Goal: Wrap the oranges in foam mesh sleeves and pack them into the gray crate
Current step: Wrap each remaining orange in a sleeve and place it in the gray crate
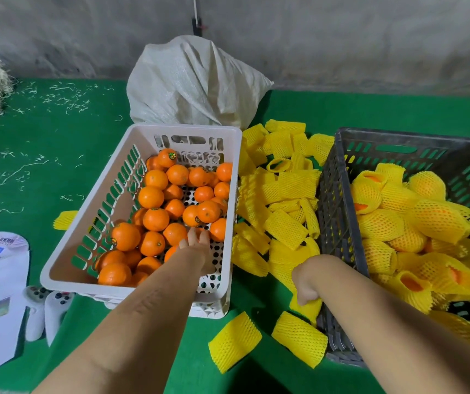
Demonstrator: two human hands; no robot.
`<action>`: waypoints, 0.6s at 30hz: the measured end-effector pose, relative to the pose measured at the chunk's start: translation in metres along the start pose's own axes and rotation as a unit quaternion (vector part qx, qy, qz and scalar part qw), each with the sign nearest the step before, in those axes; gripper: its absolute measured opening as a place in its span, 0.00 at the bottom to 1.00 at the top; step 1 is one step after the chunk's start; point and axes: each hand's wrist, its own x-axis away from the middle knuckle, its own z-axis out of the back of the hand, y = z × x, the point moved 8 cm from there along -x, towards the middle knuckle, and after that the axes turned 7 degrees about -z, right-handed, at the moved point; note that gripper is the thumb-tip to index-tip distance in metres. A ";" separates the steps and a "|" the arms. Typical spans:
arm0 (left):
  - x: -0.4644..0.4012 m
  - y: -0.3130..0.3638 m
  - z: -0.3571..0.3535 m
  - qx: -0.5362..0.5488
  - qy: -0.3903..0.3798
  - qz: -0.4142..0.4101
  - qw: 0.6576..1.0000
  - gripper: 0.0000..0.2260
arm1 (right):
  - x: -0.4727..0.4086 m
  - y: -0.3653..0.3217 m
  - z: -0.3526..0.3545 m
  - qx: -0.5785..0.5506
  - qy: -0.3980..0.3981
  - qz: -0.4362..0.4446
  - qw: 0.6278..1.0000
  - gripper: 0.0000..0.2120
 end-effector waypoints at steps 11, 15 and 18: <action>-0.014 0.008 -0.004 -0.092 -0.010 -0.058 0.994 0.46 | -0.001 -0.007 0.056 -0.390 0.220 0.168 0.878 0.19; -0.012 0.015 -0.006 -0.194 0.007 -0.086 0.977 0.40 | 0.013 -0.009 0.063 -0.422 0.237 0.204 0.851 0.18; -0.016 0.017 -0.008 -0.237 0.010 -0.081 0.968 0.35 | 0.035 -0.001 0.070 -0.462 0.274 0.228 0.812 0.16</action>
